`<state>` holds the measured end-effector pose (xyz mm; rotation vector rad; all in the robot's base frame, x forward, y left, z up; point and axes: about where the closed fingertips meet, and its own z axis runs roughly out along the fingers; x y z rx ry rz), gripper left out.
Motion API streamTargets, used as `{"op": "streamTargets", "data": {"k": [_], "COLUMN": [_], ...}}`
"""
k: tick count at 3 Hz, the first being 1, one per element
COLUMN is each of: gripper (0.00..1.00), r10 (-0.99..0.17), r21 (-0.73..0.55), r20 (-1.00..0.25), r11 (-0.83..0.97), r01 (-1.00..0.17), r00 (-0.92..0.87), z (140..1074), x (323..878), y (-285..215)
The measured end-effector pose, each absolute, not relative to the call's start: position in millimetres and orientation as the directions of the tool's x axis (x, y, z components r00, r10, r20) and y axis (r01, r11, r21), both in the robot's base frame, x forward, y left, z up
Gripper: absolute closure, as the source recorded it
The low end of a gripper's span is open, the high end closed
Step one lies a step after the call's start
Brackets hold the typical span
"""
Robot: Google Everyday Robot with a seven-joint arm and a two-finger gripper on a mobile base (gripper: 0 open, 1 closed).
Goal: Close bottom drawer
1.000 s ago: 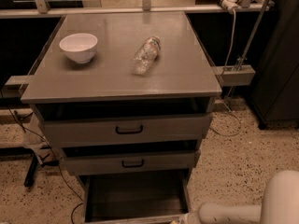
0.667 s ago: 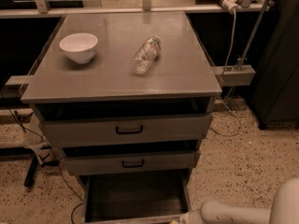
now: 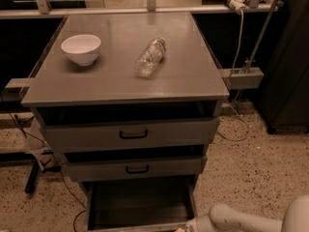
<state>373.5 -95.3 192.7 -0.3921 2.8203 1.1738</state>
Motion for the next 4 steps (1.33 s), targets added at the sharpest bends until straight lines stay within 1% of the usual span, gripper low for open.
{"op": "streamTargets", "data": {"k": [1, 4], "gripper": [0.80, 0.10], "r10": [-0.213, -0.213], "r21": [0.692, 0.692], "r20": [-0.151, -0.151], "r11": [0.675, 0.674], "r01": [-0.257, -0.257], "r00": [-0.965, -0.965], "z": [193.0, 193.0], "x": [373.7, 373.7], "y": [-95.6, -95.5]}}
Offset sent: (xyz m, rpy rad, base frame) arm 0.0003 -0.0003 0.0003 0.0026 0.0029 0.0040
